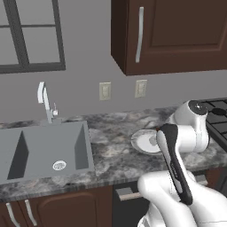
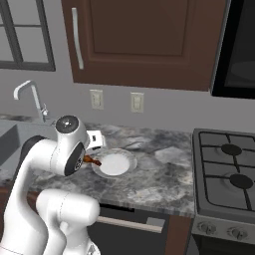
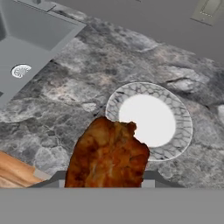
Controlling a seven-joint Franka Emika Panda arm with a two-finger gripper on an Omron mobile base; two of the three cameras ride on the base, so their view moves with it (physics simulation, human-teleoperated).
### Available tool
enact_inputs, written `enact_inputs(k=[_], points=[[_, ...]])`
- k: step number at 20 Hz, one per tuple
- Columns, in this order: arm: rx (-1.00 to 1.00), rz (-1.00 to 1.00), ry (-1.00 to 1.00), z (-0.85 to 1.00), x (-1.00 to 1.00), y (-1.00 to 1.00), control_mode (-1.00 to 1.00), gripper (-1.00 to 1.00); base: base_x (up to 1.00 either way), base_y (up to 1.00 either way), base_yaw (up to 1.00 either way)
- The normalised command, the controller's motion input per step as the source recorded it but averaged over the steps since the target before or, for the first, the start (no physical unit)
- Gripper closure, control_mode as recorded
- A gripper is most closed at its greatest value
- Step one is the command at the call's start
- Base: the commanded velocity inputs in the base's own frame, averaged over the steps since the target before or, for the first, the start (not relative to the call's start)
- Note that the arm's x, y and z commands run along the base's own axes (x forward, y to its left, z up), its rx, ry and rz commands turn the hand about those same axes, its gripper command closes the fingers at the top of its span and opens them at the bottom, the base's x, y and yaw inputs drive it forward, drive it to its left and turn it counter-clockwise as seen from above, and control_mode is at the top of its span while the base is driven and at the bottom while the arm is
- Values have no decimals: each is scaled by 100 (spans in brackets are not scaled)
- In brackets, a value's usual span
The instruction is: Place the chicken drumstick on the counter behind the older chicken drumstick on the same shelf of the fridge to maintain FIFO order. Close the fridge door when finished.
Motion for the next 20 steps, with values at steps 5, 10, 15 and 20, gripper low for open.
enact_inputs(k=[5,10,15,20], points=[[-2,0,1,0,0,3,-100,100,0,0,0],[0,0,0,-2,0,0,-100,100,0,0,0],[0,0,-1,-3,-19,0,100,100,-30,0,-2],[0,0,0,0,0,0,100,100,-78,25,-17]])
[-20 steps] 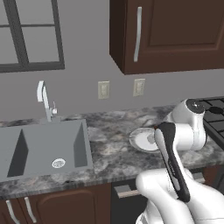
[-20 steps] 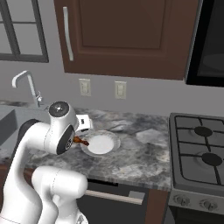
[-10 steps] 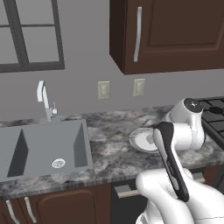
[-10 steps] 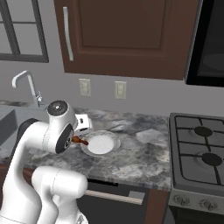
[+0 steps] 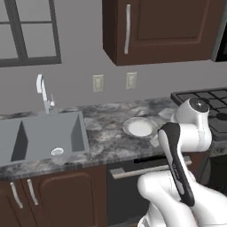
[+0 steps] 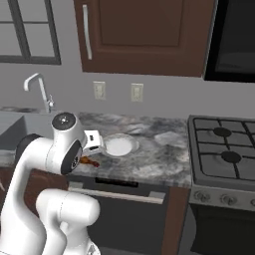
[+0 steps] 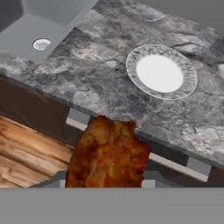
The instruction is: Place the chicken drumstick on the counter behind the older chicken drumstick on the same shelf of the fridge to maintain FIFO order. Close the fridge door when finished.
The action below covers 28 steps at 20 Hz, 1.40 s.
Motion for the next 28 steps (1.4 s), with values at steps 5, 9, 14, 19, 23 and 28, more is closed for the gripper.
enact_inputs(k=[5,9,14,19,23,28], points=[[0,0,0,0,0,0,100,100,-65,49,-25],[0,0,0,0,0,0,100,100,-52,63,-25],[0,0,0,0,0,0,100,100,-60,55,-24],[0,0,0,0,0,0,100,100,-75,37,-23],[0,0,0,0,0,0,100,100,-76,21,-31],[0,0,0,0,0,0,100,100,-67,19,-33]])
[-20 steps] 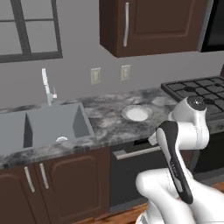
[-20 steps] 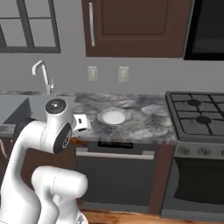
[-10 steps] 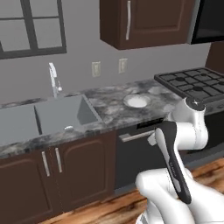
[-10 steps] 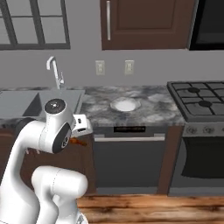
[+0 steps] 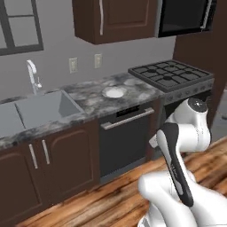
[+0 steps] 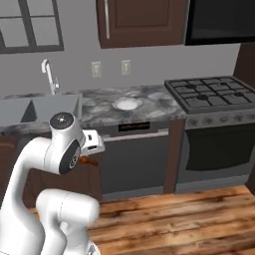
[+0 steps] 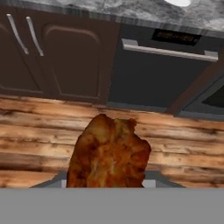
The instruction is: Place the chicken drumstick on the counter behind the older chicken drumstick on the same shelf of the fridge to maintain FIFO order. Close the fridge door when finished.
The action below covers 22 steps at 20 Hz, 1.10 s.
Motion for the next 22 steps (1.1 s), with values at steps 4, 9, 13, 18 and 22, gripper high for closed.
enact_inputs(k=[4,9,13,18,22], points=[[0,0,0,0,0,0,100,100,-61,21,-33],[0,0,0,0,0,0,100,100,-29,13,-35],[0,0,0,0,0,0,100,100,24,-54,-45],[0,0,0,0,0,0,100,100,57,-100,-55],[0,0,0,0,0,0,100,100,77,-84,-61]])
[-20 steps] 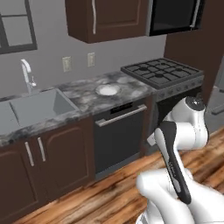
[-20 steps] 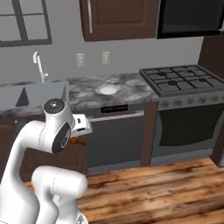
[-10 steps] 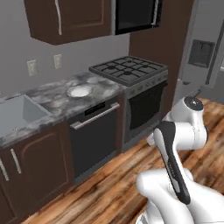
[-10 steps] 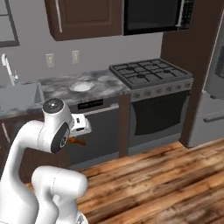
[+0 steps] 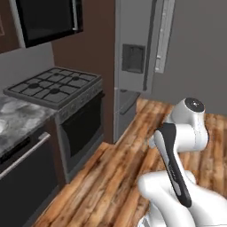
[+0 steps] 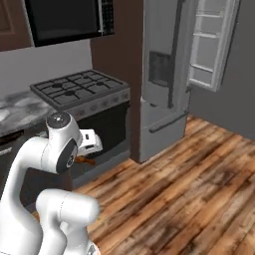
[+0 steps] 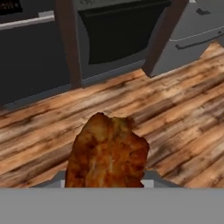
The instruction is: Place the chicken drumstick on the counter behind the older chicken drumstick on the same shelf of the fridge to maintain FIFO order. Close the fridge door when finished.
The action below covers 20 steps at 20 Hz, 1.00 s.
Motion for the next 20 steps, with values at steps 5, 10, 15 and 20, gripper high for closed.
enact_inputs(k=[5,10,15,20], points=[[0,0,0,0,0,0,100,100,96,-65,-58],[0,0,0,0,0,0,100,100,100,-37,-47],[0,0,0,0,0,0,100,100,100,-16,-26],[0,0,0,0,0,0,100,100,100,-20,10]])
